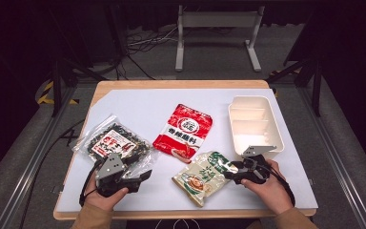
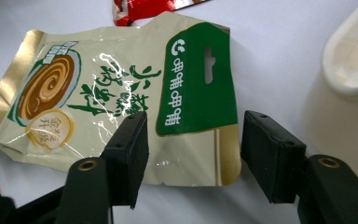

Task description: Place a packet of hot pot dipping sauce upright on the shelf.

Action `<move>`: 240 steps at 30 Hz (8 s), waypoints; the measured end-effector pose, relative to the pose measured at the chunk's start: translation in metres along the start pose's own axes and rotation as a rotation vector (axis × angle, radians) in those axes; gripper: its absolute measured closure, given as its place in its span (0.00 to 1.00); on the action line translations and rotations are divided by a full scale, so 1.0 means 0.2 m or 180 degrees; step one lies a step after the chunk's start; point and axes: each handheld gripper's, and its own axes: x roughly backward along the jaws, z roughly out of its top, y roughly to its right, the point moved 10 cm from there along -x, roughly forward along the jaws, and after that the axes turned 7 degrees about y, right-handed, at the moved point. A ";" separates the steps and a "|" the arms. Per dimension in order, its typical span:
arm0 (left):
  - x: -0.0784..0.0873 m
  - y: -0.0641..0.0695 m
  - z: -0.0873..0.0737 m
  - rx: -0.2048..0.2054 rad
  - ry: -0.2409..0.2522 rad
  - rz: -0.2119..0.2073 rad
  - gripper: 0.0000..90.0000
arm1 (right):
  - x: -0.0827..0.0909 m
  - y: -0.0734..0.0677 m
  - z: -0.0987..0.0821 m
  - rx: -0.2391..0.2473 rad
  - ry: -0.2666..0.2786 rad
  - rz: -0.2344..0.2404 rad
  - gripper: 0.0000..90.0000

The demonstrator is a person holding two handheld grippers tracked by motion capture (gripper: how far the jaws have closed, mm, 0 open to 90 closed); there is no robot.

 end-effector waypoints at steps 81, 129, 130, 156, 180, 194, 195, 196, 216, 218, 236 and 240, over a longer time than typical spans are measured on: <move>0.02 -0.08 0.00 0.0125 0.0135 0.0117 0.28 | 0.23 -0.42 0.43 0.1429 -0.0240 0.0342 1.00; 0.02 -0.14 -0.02 0.0165 0.0174 0.0191 0.24 | 0.52 -0.15 0.87 0.1861 -0.0126 -0.0044 1.00; 0.02 -0.14 -0.02 0.0147 0.0165 0.0194 0.24 | 0.53 -0.14 0.88 0.1841 -0.0105 -0.0060 1.00; 0.01 -0.15 -0.03 0.0140 0.0119 0.0213 0.24 | 0.63 0.24 1.06 0.2027 0.0010 -0.0445 1.00; 0.06 -0.16 -0.07 0.0149 0.0090 0.0290 0.24 | 0.61 0.54 1.20 0.2200 0.0141 -0.0555 1.00; 0.11 -0.16 -0.09 0.0177 0.0069 0.0385 0.24 | 0.55 0.71 1.21 0.2292 0.0221 -0.0543 0.99; 0.11 -0.16 -0.10 0.0176 0.0062 0.0396 0.24 | 0.54 0.72 1.21 0.2289 0.0226 -0.0545 0.99; 0.12 -0.16 -0.10 0.0161 0.0068 0.0399 0.24 | 0.54 0.73 1.21 0.2279 0.0220 -0.0553 0.99; 0.14 -0.16 -0.12 0.0195 0.0041 0.0443 0.24 | 0.42 0.88 1.14 0.2198 0.0120 -0.0586 0.99; 0.13 -0.16 -0.11 0.0186 0.0044 0.0438 0.24 | 0.41 0.89 1.13 0.2195 0.0099 -0.0576 0.99; 0.13 -0.17 -0.11 0.0172 0.0050 0.0433 0.24 | 0.33 0.90 1.05 0.2149 0.0075 -0.0491 0.99; 0.13 -0.16 -0.11 0.0184 0.0045 0.0427 0.24 | 0.32 0.91 1.03 0.2112 0.0085 -0.0489 0.99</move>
